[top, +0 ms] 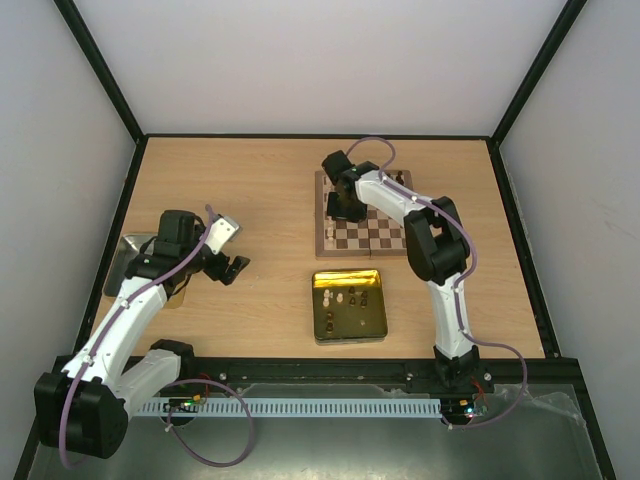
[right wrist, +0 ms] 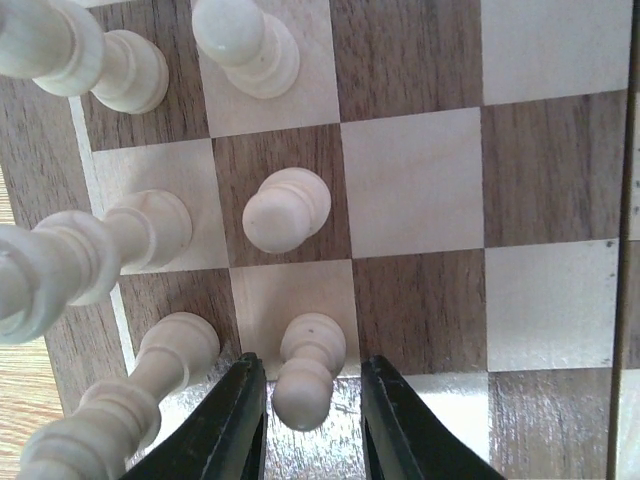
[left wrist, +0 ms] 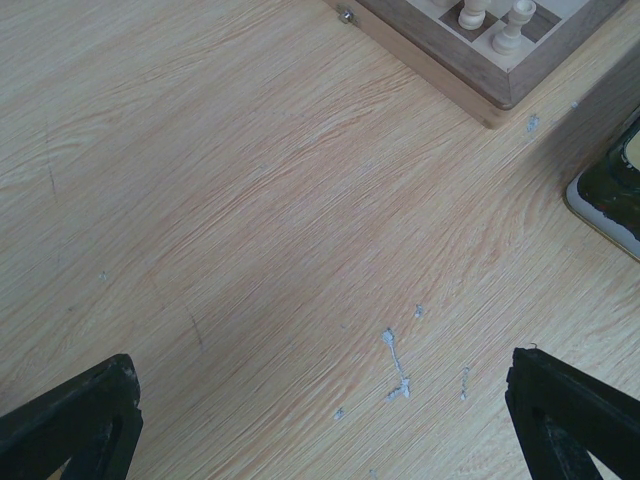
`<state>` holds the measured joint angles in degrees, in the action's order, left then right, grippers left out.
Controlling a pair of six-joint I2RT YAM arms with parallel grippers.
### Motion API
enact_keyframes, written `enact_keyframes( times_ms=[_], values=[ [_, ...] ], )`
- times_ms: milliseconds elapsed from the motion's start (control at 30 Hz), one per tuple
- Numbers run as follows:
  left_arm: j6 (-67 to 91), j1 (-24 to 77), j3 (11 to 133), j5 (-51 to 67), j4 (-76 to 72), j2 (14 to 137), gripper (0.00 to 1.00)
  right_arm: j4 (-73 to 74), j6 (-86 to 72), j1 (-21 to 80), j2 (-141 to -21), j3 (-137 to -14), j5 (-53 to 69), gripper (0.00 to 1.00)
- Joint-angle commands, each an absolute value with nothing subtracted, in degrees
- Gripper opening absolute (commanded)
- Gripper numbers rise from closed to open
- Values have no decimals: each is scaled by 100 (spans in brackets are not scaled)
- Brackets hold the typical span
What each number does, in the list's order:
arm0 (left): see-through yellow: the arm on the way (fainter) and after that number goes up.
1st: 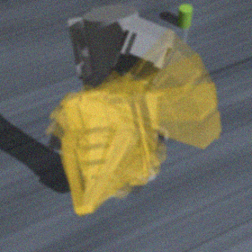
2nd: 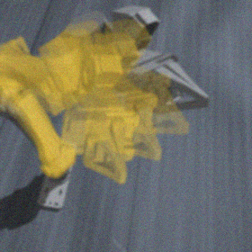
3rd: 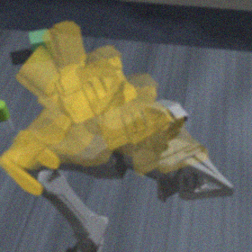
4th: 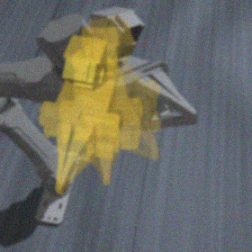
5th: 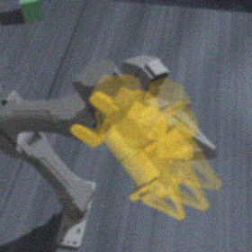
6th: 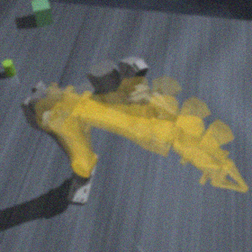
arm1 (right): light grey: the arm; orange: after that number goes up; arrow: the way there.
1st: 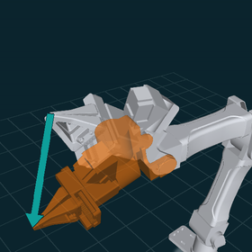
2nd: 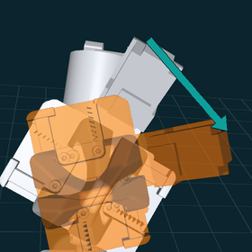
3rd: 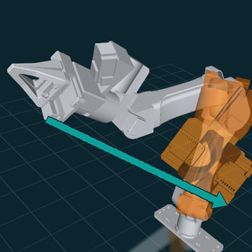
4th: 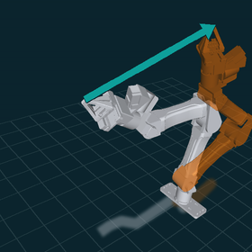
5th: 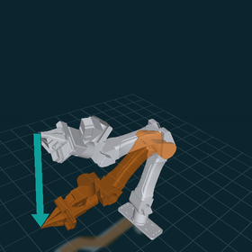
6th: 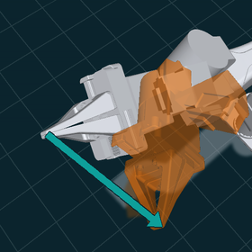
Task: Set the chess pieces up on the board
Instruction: Place the chess piece on the chessboard, then pick up the chess piece from the storage box.
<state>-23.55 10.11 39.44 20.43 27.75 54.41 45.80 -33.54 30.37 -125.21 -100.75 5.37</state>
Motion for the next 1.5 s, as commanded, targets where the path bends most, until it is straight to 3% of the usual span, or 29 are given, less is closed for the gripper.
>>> enact_keyframes(
  times_ms=[0,733,867,1200,1467],
  values=[
    [-2347,1046,3878,2030,2760,5375,99,4676,-3346,3023,-12175,-9961,398,25],
    [-2355,1063,3881,2029,2761,5396,99,4489,-3405,3016,-11327,-9193,587,24],
    [-2347,1072,3883,2017,2755,5402,99,4472,-3427,3104,-10839,-8701,639,19],
    [-2305,1081,3877,1953,2733,5406,99,4409,-3895,4572,-9546,-7074,285,17],
    [-2295,1090,3872,1925,2719,5411,99,4249,-4119,4995,-9155,-6380,282,20]
  ],
)
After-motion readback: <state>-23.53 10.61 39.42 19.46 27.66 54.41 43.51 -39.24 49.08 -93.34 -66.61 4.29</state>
